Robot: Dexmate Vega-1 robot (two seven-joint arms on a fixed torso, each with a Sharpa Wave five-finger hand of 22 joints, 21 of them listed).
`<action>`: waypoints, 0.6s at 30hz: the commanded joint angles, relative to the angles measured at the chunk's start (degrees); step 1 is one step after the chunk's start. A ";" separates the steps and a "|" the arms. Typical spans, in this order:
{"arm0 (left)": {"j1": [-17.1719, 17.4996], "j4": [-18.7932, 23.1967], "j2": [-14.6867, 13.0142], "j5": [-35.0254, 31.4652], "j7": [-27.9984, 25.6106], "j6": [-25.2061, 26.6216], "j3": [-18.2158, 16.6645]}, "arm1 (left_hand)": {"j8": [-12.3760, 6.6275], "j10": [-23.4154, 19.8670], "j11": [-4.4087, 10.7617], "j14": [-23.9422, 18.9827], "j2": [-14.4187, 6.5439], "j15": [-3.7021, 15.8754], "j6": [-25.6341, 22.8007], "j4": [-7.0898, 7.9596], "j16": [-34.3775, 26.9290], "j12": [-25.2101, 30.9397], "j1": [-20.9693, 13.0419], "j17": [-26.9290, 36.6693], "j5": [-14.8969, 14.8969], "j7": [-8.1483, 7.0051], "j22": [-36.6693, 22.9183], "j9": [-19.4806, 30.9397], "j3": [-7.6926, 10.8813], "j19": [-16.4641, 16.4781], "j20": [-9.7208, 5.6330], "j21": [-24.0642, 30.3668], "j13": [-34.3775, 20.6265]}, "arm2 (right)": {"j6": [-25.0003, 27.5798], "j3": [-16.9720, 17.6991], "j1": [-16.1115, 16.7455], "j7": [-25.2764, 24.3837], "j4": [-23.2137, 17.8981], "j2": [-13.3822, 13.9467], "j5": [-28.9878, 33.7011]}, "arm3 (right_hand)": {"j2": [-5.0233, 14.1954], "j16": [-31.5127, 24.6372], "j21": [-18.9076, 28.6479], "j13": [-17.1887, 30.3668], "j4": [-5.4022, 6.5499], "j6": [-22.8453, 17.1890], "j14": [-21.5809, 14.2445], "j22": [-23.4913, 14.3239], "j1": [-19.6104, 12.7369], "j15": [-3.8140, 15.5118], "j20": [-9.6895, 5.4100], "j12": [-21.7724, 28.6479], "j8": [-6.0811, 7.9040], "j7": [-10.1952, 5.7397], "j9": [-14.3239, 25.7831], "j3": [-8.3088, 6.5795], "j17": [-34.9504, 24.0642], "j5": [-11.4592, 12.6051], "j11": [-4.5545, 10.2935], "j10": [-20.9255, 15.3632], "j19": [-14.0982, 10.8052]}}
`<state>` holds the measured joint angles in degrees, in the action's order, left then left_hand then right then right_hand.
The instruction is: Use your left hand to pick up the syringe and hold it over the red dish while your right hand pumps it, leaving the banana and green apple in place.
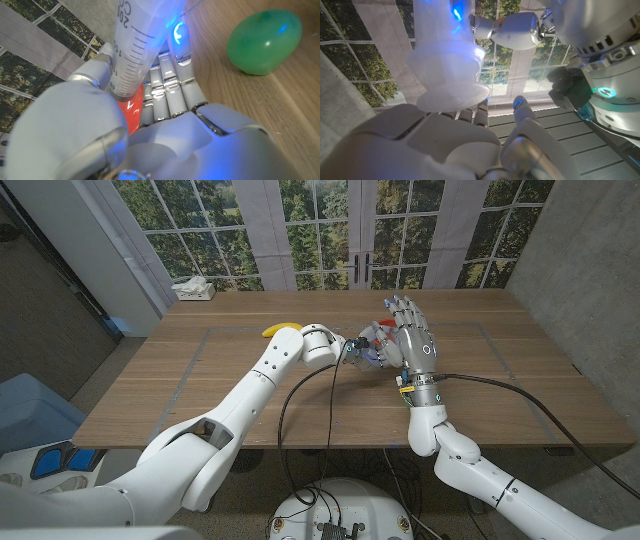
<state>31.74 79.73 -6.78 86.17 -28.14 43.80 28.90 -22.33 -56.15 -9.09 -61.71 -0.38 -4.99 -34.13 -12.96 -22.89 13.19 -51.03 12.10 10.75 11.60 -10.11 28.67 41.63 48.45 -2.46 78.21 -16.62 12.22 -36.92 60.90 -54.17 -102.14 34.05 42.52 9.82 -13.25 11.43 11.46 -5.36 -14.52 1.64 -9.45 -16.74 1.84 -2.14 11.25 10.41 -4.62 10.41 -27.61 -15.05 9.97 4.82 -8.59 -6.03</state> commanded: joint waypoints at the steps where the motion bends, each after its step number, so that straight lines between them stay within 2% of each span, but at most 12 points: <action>1: -0.89 -0.93 -0.59 -0.70 1.65 1.01 -0.08 | -3.28 -18.87 17.90 -15.79 -7.34 18.23 -13.04 2.36 -0.38 0.21 -7.19 0.29 0.40 -1.08 -0.05 6.83 3.86 3.13 -9.55 -0.18 -0.35 | -1.85 0.17 0.76 -4.50 0.40 -0.56 -0.96 | 0.83 -0.64 -0.01 0.13 0.53 -0.73 -0.01 -0.26 -0.23 5.74 -1.49 0.39 0.66 -0.16 0.06 -0.13 -0.11 0.13 0.28 -0.44 -0.63; 3: -0.94 -0.77 -0.75 -0.83 1.62 1.19 -0.13 | -3.31 -18.86 17.90 -15.78 -7.36 18.21 -13.02 2.38 -0.37 0.20 -7.18 0.29 0.40 -1.12 -0.05 6.90 3.87 3.10 -9.55 -0.20 -0.38 | -3.72 0.39 0.99 -6.77 1.18 -0.83 -1.53 | 0.76 -0.86 0.06 0.14 0.61 -1.30 -0.47 -0.26 -0.23 5.72 -1.29 0.61 0.86 0.00 0.07 -0.15 -0.11 0.11 0.15 -1.01 -0.94; 5: -1.02 -0.97 -0.71 -0.73 1.63 1.42 -0.21 | -3.31 -18.95 17.94 -15.77 -7.37 18.21 -13.04 2.38 -0.37 0.24 -7.18 0.29 0.41 -1.12 -0.04 6.88 3.87 3.07 -9.56 -0.22 -0.42 | -1.42 0.38 1.42 -4.98 0.07 -0.83 -1.03 | 0.72 -1.12 0.22 0.15 0.64 -1.82 -1.08 -0.27 -0.30 5.80 -1.11 0.81 1.01 0.09 0.08 -0.20 -0.09 0.10 0.14 -1.55 -1.52; 12: -0.90 -0.94 -0.88 -0.67 2.19 1.81 -0.51 | -3.30 -18.86 17.96 -15.72 -7.35 18.24 -13.05 2.38 -0.34 0.10 -7.16 0.28 0.40 -1.14 -0.05 6.87 3.85 3.06 -9.55 -0.24 -0.38 | -1.21 0.10 1.85 -5.41 -0.26 -0.66 -0.32 | 0.70 -1.15 0.24 0.15 0.64 -2.03 -1.14 -0.27 -0.40 5.83 -1.13 0.80 1.03 0.02 0.08 -0.28 -0.07 0.10 0.14 -1.65 -1.80; 18: -1.13 -1.18 -1.08 -1.15 2.87 1.89 -0.41 | -3.29 -18.92 17.99 -15.69 -7.35 18.23 -13.06 2.38 -0.31 0.09 -7.15 0.28 0.40 -1.30 -0.07 6.85 3.82 3.09 -9.54 -0.23 -0.42 | -4.74 0.66 2.22 -7.72 -0.01 0.07 -1.17 | 0.42 -1.30 0.28 0.16 0.62 -2.03 -1.48 -0.28 -0.40 5.28 -0.55 0.79 0.95 0.33 0.08 -0.21 -0.03 0.06 -0.28 -1.70 -2.18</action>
<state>30.86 78.84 -7.51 85.67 -26.08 45.48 28.64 -22.35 -56.20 -9.03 -61.72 -0.37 -4.98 -34.13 -12.96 -22.83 13.01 -51.05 12.14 10.79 11.60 -10.14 28.68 41.63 48.36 -2.57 77.95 -16.92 10.58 -36.82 62.33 -58.76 -102.05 33.49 41.76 9.82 -14.13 11.43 11.46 -4.96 -16.07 0.69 -9.45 -16.75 1.94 -2.05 11.91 11.08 -4.52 10.42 -27.68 -14.95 9.97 5.12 -9.94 -7.58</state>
